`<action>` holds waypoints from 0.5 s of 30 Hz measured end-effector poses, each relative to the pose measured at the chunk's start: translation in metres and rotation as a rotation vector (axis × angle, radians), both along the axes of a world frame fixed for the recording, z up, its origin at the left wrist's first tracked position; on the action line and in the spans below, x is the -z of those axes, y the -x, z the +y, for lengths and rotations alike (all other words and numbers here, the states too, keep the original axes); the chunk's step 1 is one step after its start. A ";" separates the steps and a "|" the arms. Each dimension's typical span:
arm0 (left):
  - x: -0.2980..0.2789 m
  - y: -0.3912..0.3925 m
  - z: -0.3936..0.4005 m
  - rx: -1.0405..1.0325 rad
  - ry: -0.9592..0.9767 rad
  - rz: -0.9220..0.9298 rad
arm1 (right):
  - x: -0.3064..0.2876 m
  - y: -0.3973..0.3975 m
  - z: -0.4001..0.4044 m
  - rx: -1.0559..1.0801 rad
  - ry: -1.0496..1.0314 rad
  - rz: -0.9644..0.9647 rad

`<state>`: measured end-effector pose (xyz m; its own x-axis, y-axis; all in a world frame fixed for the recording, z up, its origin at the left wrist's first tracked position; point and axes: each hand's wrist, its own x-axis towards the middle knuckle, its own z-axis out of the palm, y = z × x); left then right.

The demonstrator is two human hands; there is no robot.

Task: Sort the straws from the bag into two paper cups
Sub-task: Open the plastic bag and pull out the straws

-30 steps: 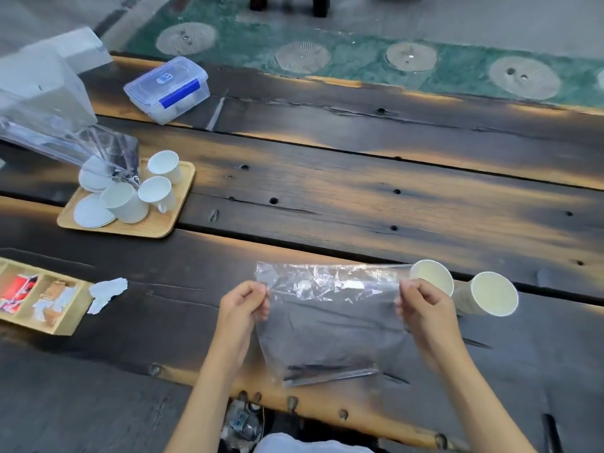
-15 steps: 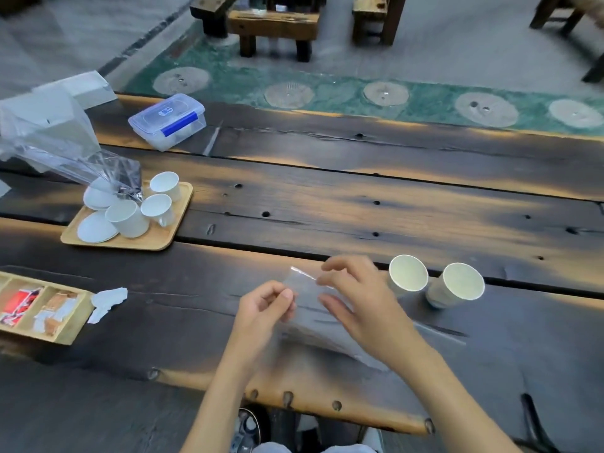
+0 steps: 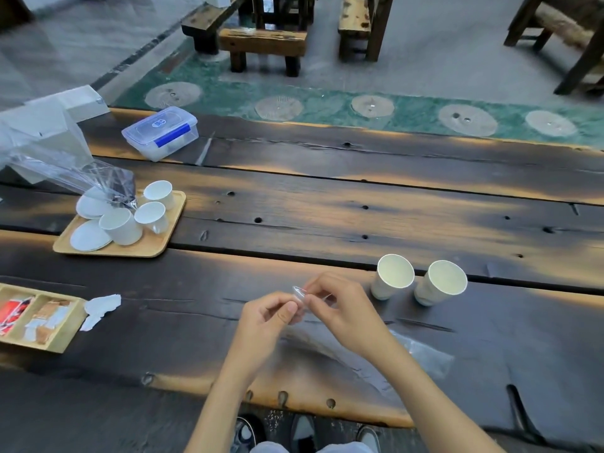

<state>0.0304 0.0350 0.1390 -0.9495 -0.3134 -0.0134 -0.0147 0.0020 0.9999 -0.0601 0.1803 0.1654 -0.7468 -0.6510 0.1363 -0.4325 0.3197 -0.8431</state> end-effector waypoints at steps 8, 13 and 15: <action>0.000 -0.008 0.001 -0.032 0.003 -0.009 | -0.001 -0.007 -0.004 -0.033 -0.004 -0.118; 0.000 -0.015 -0.002 -0.035 0.056 -0.034 | -0.009 -0.004 -0.003 0.015 0.059 -0.266; 0.001 -0.018 -0.004 -0.054 0.063 -0.051 | -0.012 0.001 -0.001 0.052 0.100 -0.296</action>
<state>0.0487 0.0309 0.1377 -0.9300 -0.3654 -0.0402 -0.0678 0.0630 0.9957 -0.0616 0.1795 0.1771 -0.7954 -0.6053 -0.0307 -0.1490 0.2444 -0.9581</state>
